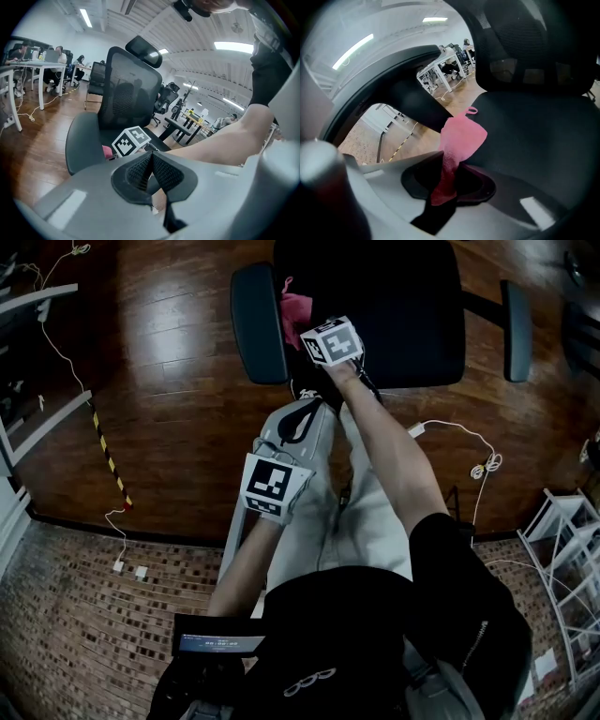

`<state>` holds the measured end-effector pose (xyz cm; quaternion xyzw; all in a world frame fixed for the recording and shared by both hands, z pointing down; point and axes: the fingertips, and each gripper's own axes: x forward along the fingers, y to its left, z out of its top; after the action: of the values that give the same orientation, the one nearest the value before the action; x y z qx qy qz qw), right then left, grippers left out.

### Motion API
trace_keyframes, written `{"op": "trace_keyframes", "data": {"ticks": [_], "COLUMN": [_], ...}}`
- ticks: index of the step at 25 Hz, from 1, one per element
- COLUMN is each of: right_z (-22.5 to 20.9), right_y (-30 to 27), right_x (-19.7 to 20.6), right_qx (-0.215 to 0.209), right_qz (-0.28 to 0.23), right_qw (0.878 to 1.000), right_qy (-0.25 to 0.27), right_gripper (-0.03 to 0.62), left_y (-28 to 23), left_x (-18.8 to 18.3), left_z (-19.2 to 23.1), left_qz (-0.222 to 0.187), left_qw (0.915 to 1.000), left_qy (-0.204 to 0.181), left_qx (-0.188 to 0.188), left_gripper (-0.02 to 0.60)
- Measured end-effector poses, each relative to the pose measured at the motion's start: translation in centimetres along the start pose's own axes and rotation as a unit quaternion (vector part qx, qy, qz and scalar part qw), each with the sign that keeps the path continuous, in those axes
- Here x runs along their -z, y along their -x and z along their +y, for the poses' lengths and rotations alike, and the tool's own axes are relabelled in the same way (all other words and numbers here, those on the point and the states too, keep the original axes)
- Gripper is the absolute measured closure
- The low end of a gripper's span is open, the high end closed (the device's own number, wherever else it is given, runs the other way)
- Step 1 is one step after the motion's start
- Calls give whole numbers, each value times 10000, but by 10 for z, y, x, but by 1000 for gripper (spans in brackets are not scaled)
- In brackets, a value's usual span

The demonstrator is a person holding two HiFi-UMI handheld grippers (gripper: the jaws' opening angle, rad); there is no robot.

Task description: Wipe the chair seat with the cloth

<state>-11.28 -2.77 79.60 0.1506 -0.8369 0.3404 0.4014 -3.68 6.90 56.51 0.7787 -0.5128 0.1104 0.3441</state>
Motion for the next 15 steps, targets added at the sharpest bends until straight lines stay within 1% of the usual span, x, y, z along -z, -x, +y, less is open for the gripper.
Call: {"op": "trace_keyframes", "data": {"ticks": [6, 11, 15], "right_z": [-49, -106, -151], "right_y": [18, 53, 81], "right_x": [16, 44, 63], "right_qx": [356, 719, 1042], "right_qz": [-15, -37, -82], "right_qw": [9989, 9951, 9906], "right_qy": [-290, -674, -879], "right_gripper": [523, 523, 523], "left_y": [-17, -32, -43], "left_x": [-3, -1, -2], "left_z": [-11, -39, -58], "left_qz": [88, 203, 240], "left_qw": [9999, 9996, 9993], "left_qy": [-83, -131, -207], "left_qx": [85, 170, 197], "left_gripper": [589, 589, 589]}}
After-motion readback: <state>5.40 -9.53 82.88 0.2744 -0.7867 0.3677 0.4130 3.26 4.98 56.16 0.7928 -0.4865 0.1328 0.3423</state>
